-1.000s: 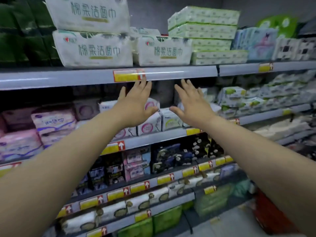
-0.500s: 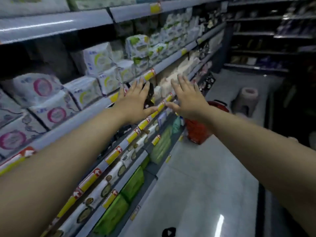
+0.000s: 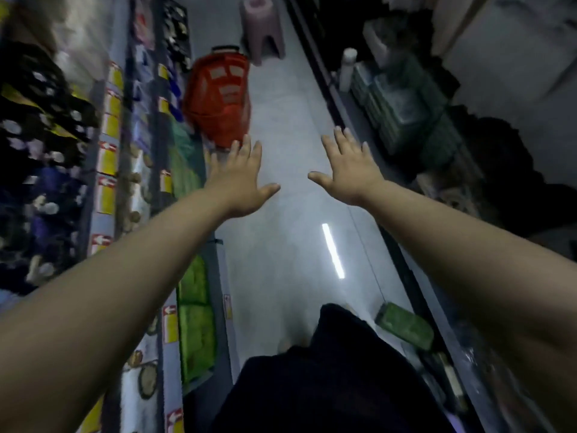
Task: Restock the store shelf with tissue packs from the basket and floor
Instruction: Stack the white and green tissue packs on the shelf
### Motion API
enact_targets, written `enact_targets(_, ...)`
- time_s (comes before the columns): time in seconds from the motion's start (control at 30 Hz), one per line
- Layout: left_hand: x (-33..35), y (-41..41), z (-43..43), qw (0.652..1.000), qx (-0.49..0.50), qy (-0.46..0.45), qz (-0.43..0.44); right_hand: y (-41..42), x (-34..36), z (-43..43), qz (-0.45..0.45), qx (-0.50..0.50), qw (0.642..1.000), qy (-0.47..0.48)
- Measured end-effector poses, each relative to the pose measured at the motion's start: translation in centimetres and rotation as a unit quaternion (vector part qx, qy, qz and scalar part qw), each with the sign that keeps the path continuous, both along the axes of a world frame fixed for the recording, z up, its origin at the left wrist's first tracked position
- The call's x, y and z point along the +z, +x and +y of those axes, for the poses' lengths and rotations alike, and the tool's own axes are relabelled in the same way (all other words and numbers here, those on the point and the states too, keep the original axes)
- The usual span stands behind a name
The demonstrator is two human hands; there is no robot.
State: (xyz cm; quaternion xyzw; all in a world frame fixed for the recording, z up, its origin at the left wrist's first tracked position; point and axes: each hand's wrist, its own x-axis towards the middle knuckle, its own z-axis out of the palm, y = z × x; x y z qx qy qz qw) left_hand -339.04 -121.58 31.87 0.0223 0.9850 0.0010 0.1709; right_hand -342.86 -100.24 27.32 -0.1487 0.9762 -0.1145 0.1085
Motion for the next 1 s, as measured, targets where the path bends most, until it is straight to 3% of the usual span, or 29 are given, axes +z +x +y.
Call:
enact_targets(0.2, -6.1, 1.7, 9.8, 0.988, -0.133, -0.001, -0.078, 8.6, -6.1, 10.9, -0.06, -0.149, 0.987, 0.006)
enact_targets(0.43, -14.1, 6.2, 22.0, 0.956, -0.254, -0.01, -0.147, 20.0, -14.9, 21.7, -0.154, -0.29, 0.945, -0.007)
enact_targets(0.73, -30.7, 11.7, 34.5, 0.928, -0.29, 0.002, -0.235, 28.2, -30.5, 29.8, -0.228, -0.379, 0.897, -0.023)
enact_targets(1.0, -50.0, 14.9, 36.1, 0.921, -0.249, -0.003, -0.299, 33.1, -49.4, 31.9, -0.238, -0.434, 0.865, -0.077)
